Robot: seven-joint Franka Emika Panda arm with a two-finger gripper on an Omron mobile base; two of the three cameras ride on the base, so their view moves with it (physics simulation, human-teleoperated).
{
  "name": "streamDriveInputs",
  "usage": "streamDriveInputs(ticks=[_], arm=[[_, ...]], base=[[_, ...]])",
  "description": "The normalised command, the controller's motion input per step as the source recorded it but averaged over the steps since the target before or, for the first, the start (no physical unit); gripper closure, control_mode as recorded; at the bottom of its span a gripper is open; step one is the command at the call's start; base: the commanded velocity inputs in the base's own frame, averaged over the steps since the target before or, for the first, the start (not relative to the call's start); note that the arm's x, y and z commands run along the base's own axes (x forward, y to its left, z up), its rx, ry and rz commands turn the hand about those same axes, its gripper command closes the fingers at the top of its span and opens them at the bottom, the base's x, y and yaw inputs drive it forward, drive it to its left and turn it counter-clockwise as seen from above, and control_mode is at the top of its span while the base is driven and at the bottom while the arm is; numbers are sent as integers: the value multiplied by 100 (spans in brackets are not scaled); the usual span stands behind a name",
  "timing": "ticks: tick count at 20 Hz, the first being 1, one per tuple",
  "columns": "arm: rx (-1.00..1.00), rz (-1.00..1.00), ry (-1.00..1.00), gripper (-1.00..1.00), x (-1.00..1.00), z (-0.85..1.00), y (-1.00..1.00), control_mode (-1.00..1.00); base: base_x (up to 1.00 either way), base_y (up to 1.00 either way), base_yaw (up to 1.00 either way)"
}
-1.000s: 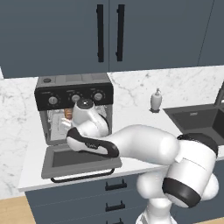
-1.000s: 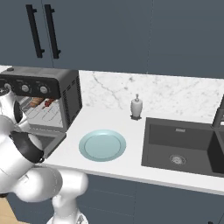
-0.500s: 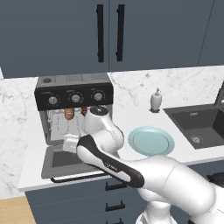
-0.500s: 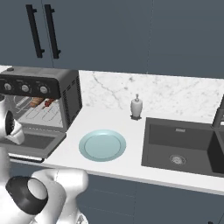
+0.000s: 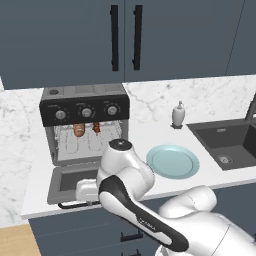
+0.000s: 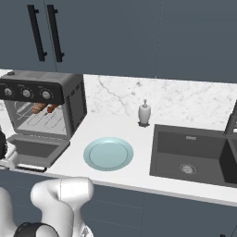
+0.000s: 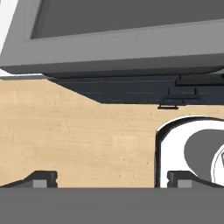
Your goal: Pick up the kebab skewer and baguette bread, and place them inside the toaster oven. Close the toaster oven door and start by setting the timer.
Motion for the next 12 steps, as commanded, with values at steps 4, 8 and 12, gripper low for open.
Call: streamDriveInputs(ticks=[4,8,12], arm=[[-17,3,1,-100,0,-39,0,-100],[-7,2,-3,-100,0,-39,-2,-100],[0,0,-2,-100,1,-38,0,-100]], base=[[0,0,0],[0,0,0],[0,0,0]])
